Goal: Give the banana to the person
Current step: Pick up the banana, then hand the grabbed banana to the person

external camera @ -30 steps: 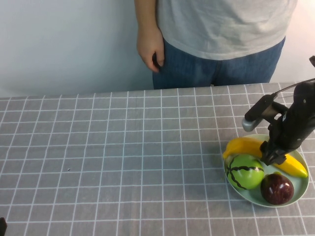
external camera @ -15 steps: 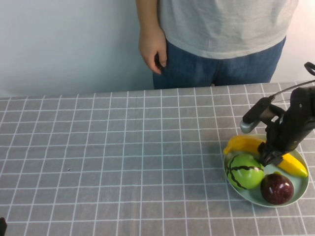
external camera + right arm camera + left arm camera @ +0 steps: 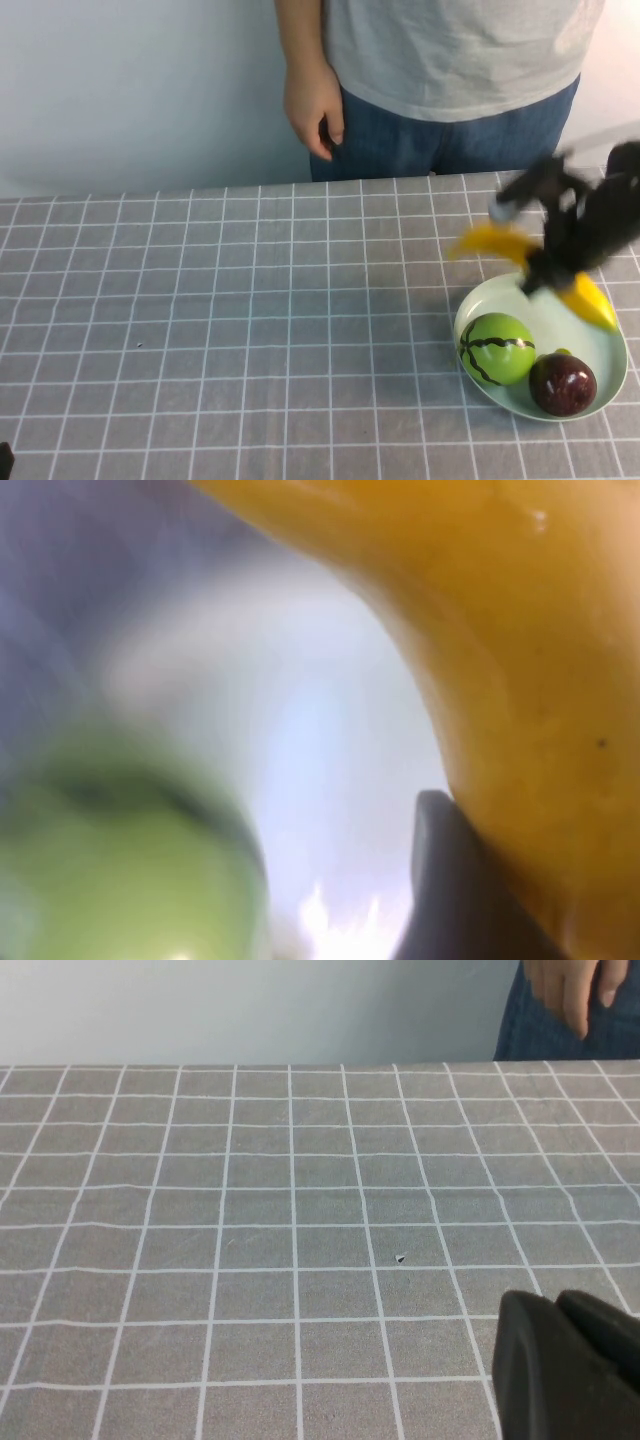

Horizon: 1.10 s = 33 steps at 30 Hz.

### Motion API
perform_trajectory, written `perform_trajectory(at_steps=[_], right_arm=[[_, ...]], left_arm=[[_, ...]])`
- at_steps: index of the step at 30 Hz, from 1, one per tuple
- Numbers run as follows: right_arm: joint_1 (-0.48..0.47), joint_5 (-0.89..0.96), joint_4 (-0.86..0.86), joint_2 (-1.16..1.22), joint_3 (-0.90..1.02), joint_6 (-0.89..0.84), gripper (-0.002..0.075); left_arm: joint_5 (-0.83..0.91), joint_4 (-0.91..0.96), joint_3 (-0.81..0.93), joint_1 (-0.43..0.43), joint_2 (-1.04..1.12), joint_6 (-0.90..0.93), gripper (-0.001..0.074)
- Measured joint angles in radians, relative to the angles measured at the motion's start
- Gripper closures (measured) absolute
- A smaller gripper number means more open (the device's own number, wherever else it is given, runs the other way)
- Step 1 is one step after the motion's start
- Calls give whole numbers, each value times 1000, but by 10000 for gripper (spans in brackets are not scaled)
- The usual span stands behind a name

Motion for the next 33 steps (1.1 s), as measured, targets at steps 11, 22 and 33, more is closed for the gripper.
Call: perform_trajectory(at_steps=[11,22,33], right_arm=[[261,-825,349,-262,-24,163,729],[320,-946,346,-168,-19,224,434],[322,-941,334,-163,-24,224,435]], left_arm=[[0,0,0,0,0,0,740],[0,0,0,0,0,0,740],[0,0,0,0,0,0,740]])
